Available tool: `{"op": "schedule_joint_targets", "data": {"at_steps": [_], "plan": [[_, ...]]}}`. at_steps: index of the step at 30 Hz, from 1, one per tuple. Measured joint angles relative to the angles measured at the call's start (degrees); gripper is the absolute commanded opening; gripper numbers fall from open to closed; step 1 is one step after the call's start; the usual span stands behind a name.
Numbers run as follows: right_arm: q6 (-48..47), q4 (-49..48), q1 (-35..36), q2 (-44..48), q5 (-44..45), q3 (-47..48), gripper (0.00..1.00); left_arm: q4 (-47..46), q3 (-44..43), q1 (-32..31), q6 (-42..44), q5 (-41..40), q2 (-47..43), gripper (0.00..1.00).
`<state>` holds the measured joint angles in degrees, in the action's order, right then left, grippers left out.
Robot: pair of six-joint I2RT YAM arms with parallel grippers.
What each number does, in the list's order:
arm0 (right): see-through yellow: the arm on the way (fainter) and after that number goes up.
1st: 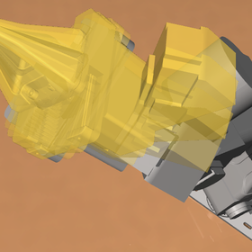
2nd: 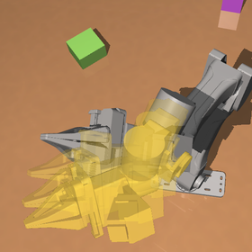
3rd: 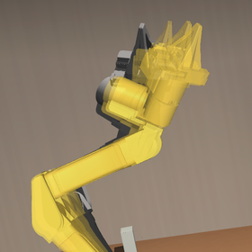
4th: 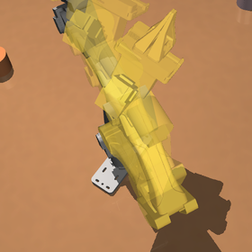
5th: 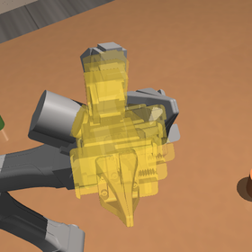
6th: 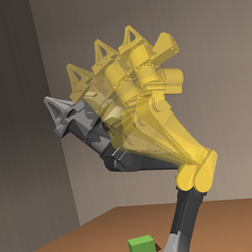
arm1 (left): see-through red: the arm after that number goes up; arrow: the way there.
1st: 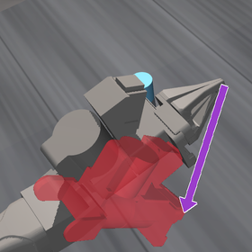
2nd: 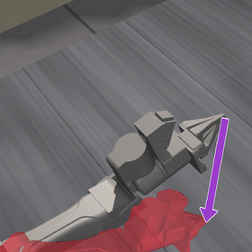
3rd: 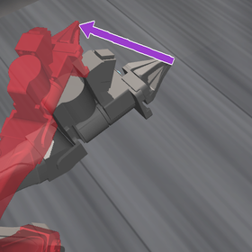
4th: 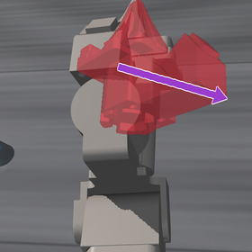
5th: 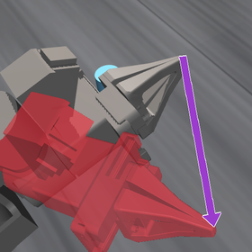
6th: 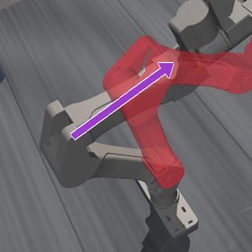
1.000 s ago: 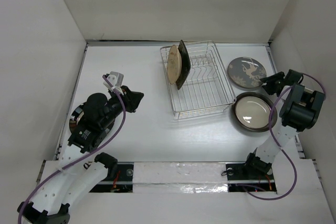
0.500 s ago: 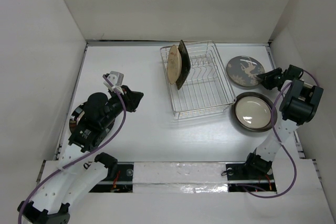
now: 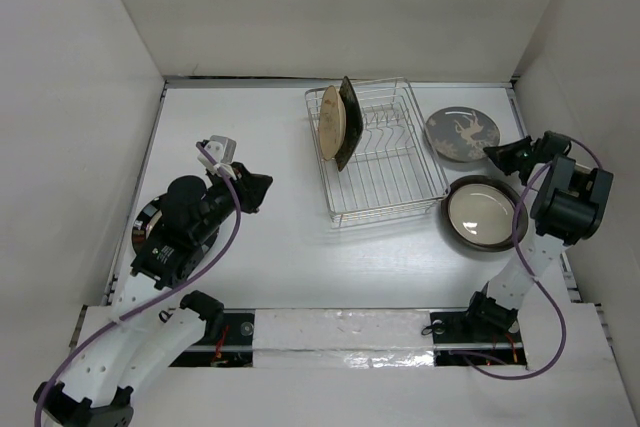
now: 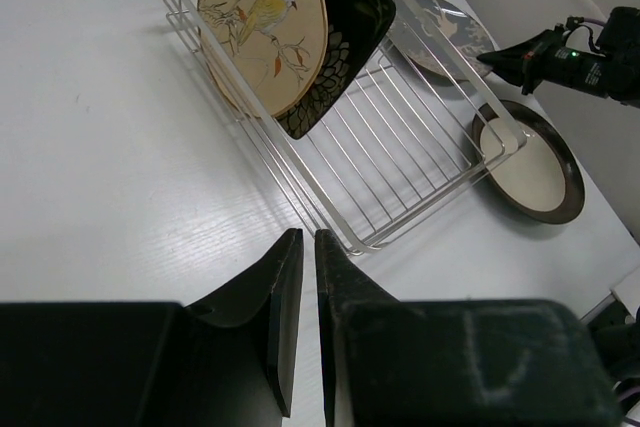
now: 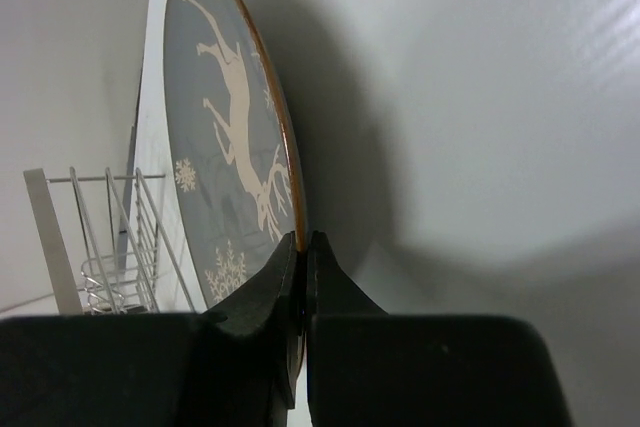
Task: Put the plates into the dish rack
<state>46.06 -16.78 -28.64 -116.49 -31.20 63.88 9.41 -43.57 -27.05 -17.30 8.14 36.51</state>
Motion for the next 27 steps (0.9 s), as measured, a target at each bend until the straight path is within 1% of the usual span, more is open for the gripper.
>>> {"op": "schedule_joint_targets", "data": {"at_steps": [2, 8, 12, 16, 20, 23, 25, 27], "plan": [[1.4, -3.4, 0.4, 3.0, 1.0, -4.1, 0.0, 0.0, 0.0, 0.0, 0.1, 0.0, 0.1, 0.07], [4.2, -8.2, 0.6, 11.3, 4.9, -12.2, 0.0, 0.0, 0.0, 0.0, 0.3, -0.2, 0.8, 0.06], [6.9, -10.2, 0.7, 17.6, 7.1, -14.6, 0.0, 0.0, 0.0, 0.0, 0.3, -0.3, 1.5, 0.06], [7.8, -10.7, 0.8, 24.9, 9.9, -15.0, 0.0, 0.0, 0.0, 0.1, 0.3, -0.2, 2.1, 0.06], [6.4, -9.8, 1.6, 32.4, 14.5, -15.0, 0.0, 0.0, 0.0, 0.3, 0.3, -0.2, 2.6, 0.06], [3.5, -6.4, 3.6, 37.8, 18.4, -14.3, 0.0, 0.0, 0.0, 0.5, 0.3, 0.2, 2.9, 0.06], [0.6, -2.6, 6.2, 39.7, 21.1, -12.2, 0.0, 0.0, 0.0, 0.7, 0.3, 0.3, 3.1, 0.06], [-2.9, 2.4, 10.4, 40.1, 24.3, -8.1, 0.0, 0.0, 0.0, 0.9, 0.3, 0.4, 3.3, 0.06]]}}
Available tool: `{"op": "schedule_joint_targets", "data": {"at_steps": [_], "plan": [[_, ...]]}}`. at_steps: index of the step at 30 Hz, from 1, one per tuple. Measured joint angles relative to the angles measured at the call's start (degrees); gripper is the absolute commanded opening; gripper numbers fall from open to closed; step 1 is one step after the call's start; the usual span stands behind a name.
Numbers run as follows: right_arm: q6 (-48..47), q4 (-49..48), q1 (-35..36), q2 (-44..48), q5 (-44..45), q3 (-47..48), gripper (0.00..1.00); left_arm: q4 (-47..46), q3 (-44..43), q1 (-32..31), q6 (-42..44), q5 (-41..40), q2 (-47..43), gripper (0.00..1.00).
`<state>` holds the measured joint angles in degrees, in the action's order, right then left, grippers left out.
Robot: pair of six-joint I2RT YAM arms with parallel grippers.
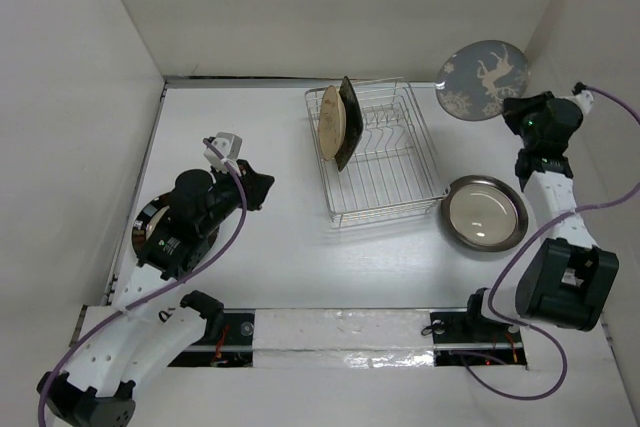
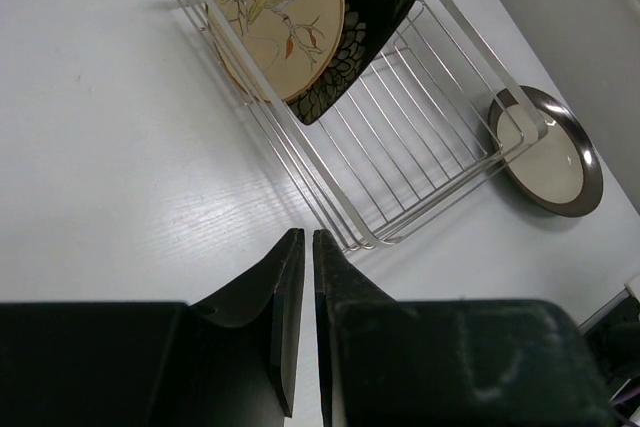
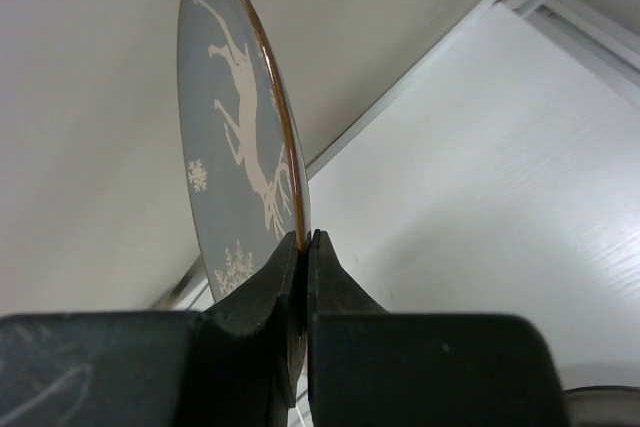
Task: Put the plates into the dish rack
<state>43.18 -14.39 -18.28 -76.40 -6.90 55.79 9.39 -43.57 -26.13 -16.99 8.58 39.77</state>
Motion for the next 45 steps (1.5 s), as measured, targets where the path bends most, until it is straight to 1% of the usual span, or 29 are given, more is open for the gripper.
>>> {"op": "schedule_joint_targets", "data": {"at_steps": [3, 7, 10, 13, 21, 29, 38, 45], "plan": [[-4.7, 6.5, 7.6, -0.1, 4.6, 5.7, 0.0, 0.0, 0.0, 0.2, 0.0, 0.2, 0.2, 0.06], [-9.5, 12.7, 16.5, -1.1, 8.9, 11.4, 0.0, 0.0, 0.0, 0.3, 0.0, 0.2, 0.2, 0.06], [-12.2, 15.6, 21.7, -3.8, 11.5, 15.0, 0.0, 0.0, 0.0, 0.3, 0.0, 0.5, 0.3, 0.06], [-14.4, 18.9, 25.3, -6.8, 14.6, 17.9, 0.0, -0.1, 0.0, 0.3, 0.0, 0.6, 0.3, 0.06], [-20.0, 28.4, 32.4, -14.7, 23.6, 25.0, 0.0, -0.1, 0.0, 0.3, 0.0, 1.1, 0.5, 0.06], [-24.8, 33.3, 37.9, -19.6, 30.4, 31.7, 0.0, -0.1, 0.0, 0.3, 0.0, 1.3, 0.5, 0.06], [-29.6, 36.8, 42.1, -22.0, 37.5, 37.3, 0.0, -0.1, 0.0, 0.3, 0.0, 1.8, 0.5, 0.06], [-33.6, 38.4, 43.5, -22.0, 41.3, 44.6, 0.0, -0.1, 0.0, 0.3, 0.0, 1.9, 0.5, 0.06]]}}
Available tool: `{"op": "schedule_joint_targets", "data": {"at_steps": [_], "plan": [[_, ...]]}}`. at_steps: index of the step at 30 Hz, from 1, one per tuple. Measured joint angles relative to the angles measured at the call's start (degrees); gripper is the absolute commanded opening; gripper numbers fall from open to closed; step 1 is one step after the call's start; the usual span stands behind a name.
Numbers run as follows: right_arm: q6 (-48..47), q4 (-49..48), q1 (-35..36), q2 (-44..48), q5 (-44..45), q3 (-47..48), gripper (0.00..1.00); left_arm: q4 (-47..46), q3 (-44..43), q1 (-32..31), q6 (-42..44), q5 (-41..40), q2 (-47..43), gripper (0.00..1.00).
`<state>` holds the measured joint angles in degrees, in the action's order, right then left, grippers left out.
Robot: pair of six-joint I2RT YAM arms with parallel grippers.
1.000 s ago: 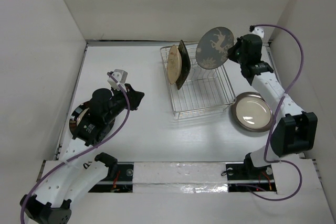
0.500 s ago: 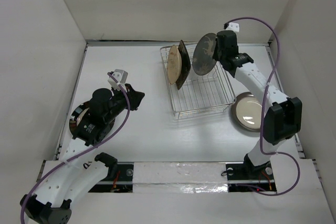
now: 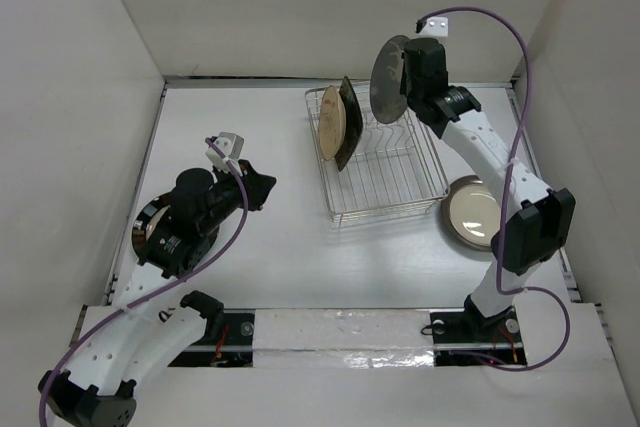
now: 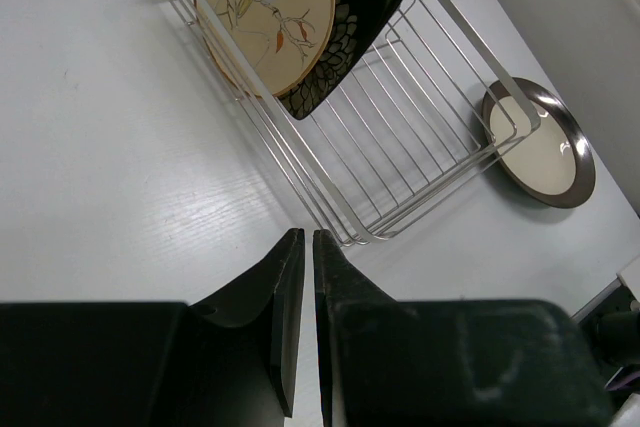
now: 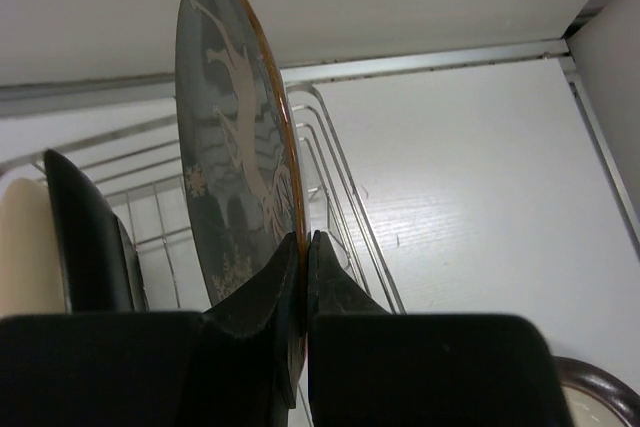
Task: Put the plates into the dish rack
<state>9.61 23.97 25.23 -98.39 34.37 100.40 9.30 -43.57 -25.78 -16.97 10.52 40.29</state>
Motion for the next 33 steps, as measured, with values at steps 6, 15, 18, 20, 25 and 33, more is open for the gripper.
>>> {"op": "schedule_joint_targets", "data": {"at_steps": [6, 15, 18, 20, 25, 33], "plan": [[-0.7, -0.3, 0.5, 0.0, 0.5, 1.8, 0.0, 0.0, 0.0, 0.0, 0.0, 0.0, 0.0, 0.07], [-0.8, 0.5, 1.8, -1.9, 0.1, 1.7, 0.0, 0.0, 0.0, 0.0, 0.0, 0.0, 0.0, 0.06], [-0.8, 0.5, 2.6, -3.8, 0.1, 1.7, 0.0, 0.0, 0.0, 0.0, 0.0, 0.0, 0.0, 0.06], [-0.8, 0.6, 3.1, -5.1, -0.2, 1.7, 0.0, 0.0, 0.0, 0.0, 0.0, 0.0, 0.0, 0.06], [-0.9, 0.6, 4.1, -6.8, 0.1, 0.6, 0.0, 0.0, 0.0, 0.0, 0.0, 0.0, 0.0, 0.06], [-2.6, 0.5, 6.3, -7.2, 3.5, -0.1, 0.0, 0.0, 0.0, 0.0, 0.0, 0.1, -0.1, 0.07]]}}
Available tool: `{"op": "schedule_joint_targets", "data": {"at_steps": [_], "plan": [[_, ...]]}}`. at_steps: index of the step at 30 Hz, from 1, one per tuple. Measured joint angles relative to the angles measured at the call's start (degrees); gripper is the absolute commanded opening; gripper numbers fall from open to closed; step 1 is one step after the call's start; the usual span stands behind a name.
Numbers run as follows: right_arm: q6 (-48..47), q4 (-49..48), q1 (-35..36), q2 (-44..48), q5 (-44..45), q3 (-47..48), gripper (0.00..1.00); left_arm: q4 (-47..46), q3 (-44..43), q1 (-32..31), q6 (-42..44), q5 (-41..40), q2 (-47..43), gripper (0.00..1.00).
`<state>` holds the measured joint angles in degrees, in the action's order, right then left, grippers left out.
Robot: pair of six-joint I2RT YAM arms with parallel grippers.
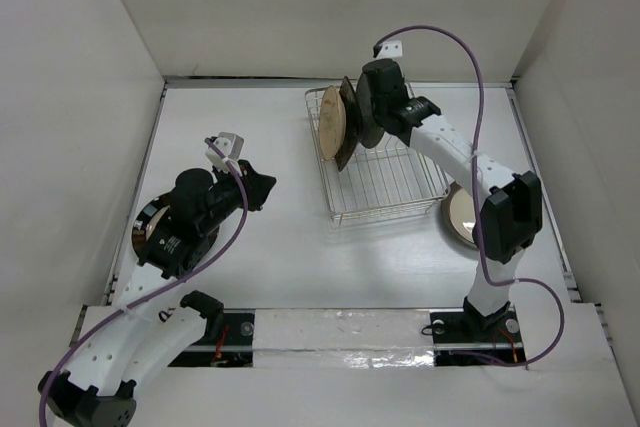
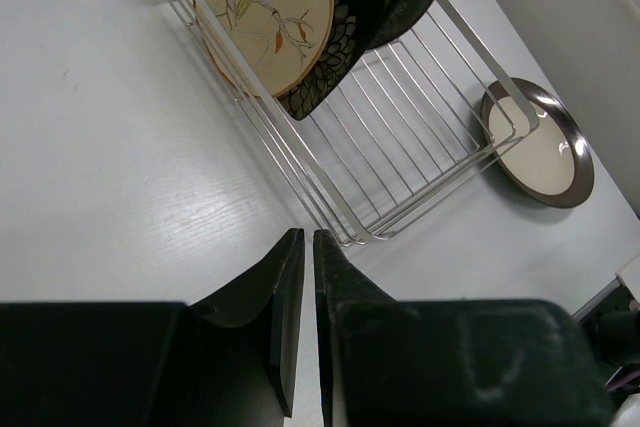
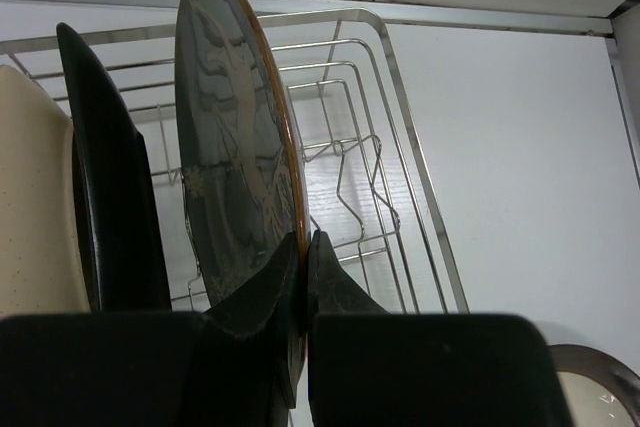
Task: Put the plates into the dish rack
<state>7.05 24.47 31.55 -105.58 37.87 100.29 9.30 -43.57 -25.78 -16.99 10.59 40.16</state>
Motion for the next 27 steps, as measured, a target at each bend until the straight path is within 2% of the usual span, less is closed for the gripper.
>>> {"op": "schedule_joint_targets", "data": {"at_steps": [9, 11, 13, 14, 17, 21, 26, 27], "plan": [[-0.4, -1.6, 1.7, -1.9, 2.1, 0.0, 0.0, 0.0, 0.0, 0.0, 0.0, -0.1, -0.2, 0.07], [-0.3, -1.6, 2.1, -2.5, 2.5, -0.2, 0.03, 0.0, 0.0, 0.0, 0.0, 0.0, -0.2, 0.07], [0.1, -1.6, 2.3, -2.8, 2.5, -1.0, 0.09, 0.0, 0.0, 0.0, 0.0, 0.0, -0.2, 0.07], [0.5, -1.6, 2.3, -3.0, 2.3, -1.4, 0.15, 0.0, 0.0, 0.0, 0.0, 0.0, -0.2, 0.07], [1.4, -2.0, 2.4, -3.0, 2.1, -1.9, 0.27, 0.0, 0.0, 0.0, 0.0, 0.0, -0.2, 0.07], [3.4, -3.5, 1.4, -1.7, 0.6, -1.9, 0.38, 0.0, 0.0, 0.0, 0.0, 0.1, -0.3, 0.07], [6.7, -5.1, -1.0, 4.0, -3.8, -6.2, 0.55, 0.0, 0.0, 0.0, 0.0, 0.2, -0.3, 0.07], [7.6, -5.8, -1.5, 5.5, -5.1, -7.5, 0.55, 0.0, 0.0, 0.0, 0.0, 0.2, -0.5, 0.07]]}}
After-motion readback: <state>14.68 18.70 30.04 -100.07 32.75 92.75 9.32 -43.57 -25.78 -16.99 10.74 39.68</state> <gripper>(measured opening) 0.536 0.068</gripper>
